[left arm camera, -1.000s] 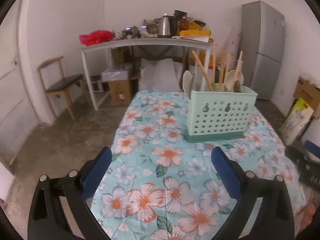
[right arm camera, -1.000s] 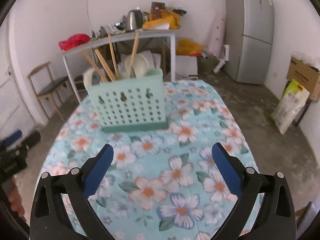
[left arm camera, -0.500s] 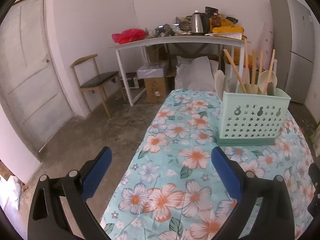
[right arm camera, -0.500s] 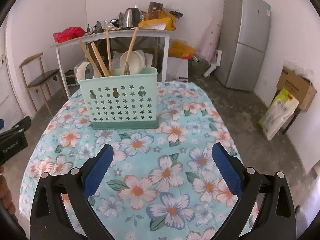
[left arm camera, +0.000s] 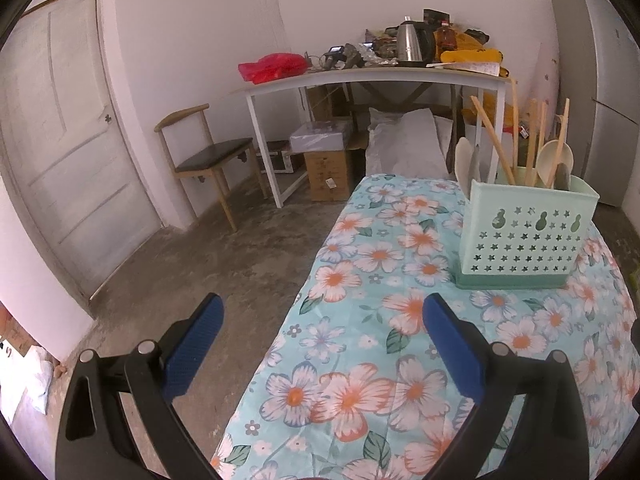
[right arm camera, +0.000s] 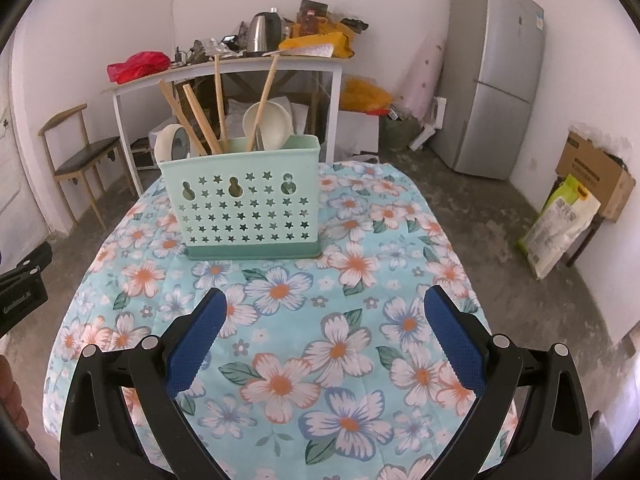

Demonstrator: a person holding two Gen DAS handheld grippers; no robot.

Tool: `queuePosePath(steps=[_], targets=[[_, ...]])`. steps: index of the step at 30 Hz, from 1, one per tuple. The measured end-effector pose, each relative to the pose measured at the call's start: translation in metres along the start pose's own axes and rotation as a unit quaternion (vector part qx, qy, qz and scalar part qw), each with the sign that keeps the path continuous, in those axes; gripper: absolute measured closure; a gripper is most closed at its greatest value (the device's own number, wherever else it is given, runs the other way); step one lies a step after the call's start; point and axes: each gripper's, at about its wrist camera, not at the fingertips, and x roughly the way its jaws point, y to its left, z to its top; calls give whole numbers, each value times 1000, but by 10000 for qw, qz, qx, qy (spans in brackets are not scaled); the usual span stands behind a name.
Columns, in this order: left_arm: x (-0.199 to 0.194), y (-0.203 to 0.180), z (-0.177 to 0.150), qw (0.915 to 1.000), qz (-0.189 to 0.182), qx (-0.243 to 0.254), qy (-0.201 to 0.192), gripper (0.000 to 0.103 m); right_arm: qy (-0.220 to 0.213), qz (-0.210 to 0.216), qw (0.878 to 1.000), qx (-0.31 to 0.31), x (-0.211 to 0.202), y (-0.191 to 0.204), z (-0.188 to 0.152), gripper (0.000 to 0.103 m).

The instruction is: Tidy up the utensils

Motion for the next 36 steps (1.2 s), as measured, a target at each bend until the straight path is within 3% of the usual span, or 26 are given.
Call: queuePosePath(steps=[36], targets=[[0, 0, -2, 9999, -55, -69, 115, 6, 28, 57, 10000, -20, -6, -1, 1, 8]])
